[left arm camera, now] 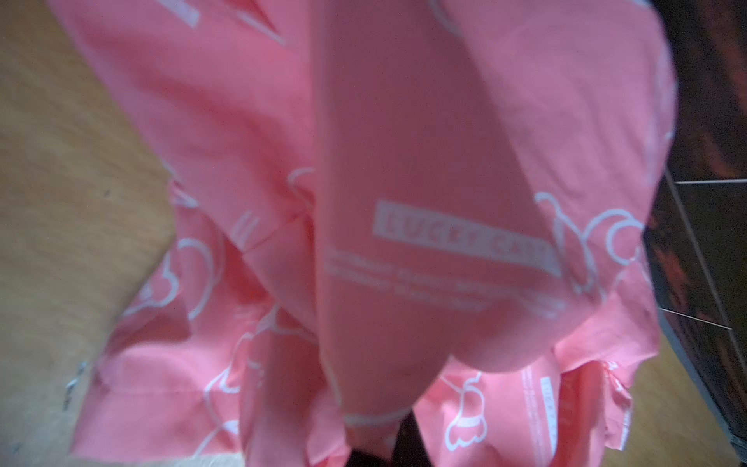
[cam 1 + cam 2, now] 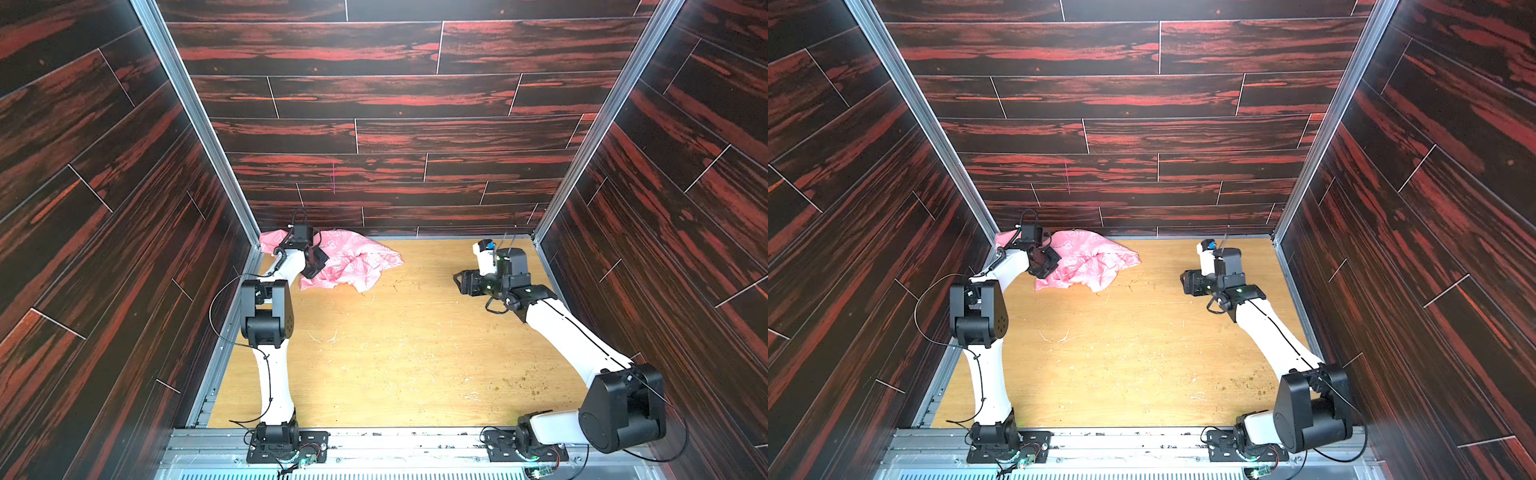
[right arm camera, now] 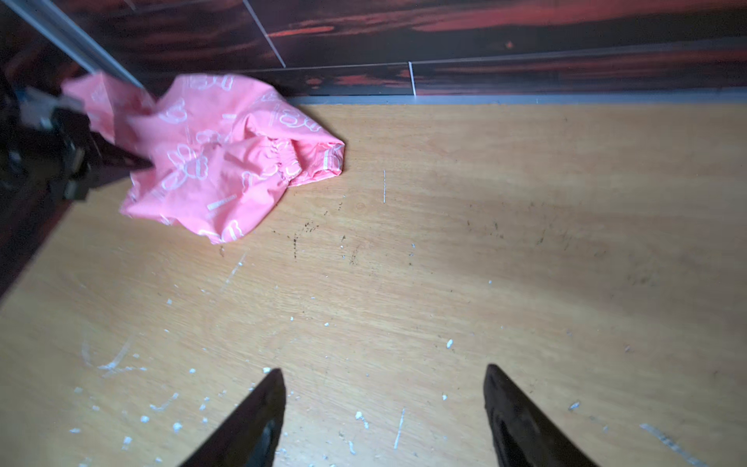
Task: Unzip the jacket
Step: Flatten out the jacket at the center of the board.
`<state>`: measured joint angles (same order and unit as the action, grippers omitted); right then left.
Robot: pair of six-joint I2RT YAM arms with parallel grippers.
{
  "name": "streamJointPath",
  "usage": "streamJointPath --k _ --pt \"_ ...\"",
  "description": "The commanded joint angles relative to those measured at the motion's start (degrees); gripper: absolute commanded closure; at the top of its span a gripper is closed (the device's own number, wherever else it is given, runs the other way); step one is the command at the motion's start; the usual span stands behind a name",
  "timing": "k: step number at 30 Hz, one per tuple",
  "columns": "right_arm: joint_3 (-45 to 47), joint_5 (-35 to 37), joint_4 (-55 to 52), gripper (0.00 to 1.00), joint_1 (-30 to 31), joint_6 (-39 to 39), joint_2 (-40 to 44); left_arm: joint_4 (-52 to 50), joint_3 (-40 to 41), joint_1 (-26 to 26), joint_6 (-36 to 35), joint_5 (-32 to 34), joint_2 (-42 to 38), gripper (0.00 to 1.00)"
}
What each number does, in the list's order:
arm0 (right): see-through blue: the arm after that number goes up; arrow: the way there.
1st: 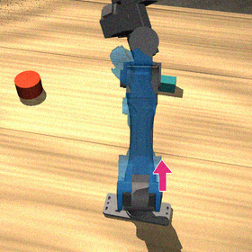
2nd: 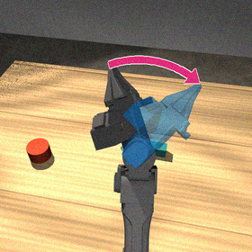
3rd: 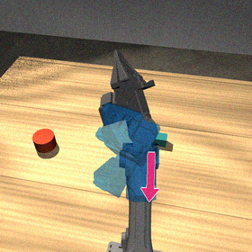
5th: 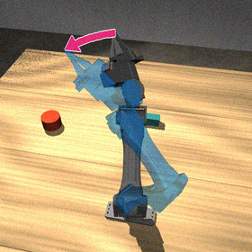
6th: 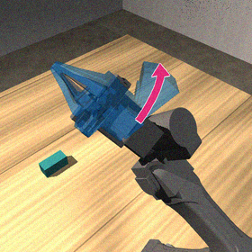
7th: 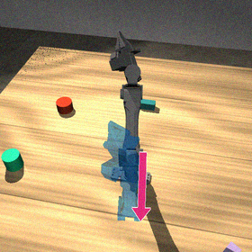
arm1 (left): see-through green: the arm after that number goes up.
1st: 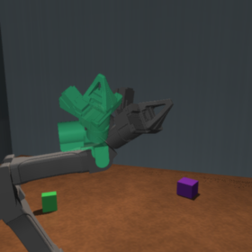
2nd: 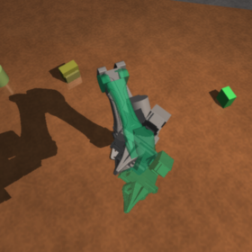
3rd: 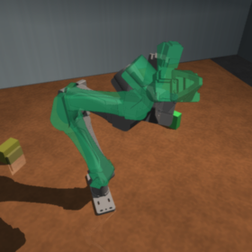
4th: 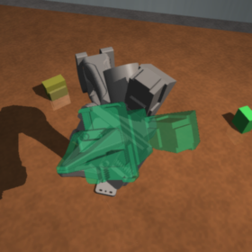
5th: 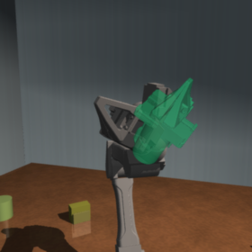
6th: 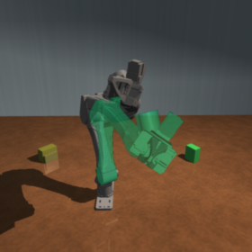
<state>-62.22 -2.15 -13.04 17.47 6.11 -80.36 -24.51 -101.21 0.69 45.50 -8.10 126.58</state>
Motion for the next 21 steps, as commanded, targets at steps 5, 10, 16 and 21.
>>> streamJointPath --k 5,10,16,21 --pt "4.9 5.6 8.4 0.21 10.8 -16.5 5.0 5.9 12.0 -3.0 -5.5 -0.9 -18.3 1.00" --pt "10.2 1.4 16.1 0.15 15.0 -18.2 9.9 5.2 23.0 -7.1 -4.8 -0.5 -33.9 1.00" --pt "10.7 2.1 16.7 0.14 22.2 -19.0 9.0 4.1 33.0 -10.9 0.0 3.3 -51.6 1.00" --pt "6.9 1.3 18.1 0.09 29.2 -18.6 4.1 -0.2 34.6 -12.6 2.4 6.4 -61.3 1.00"
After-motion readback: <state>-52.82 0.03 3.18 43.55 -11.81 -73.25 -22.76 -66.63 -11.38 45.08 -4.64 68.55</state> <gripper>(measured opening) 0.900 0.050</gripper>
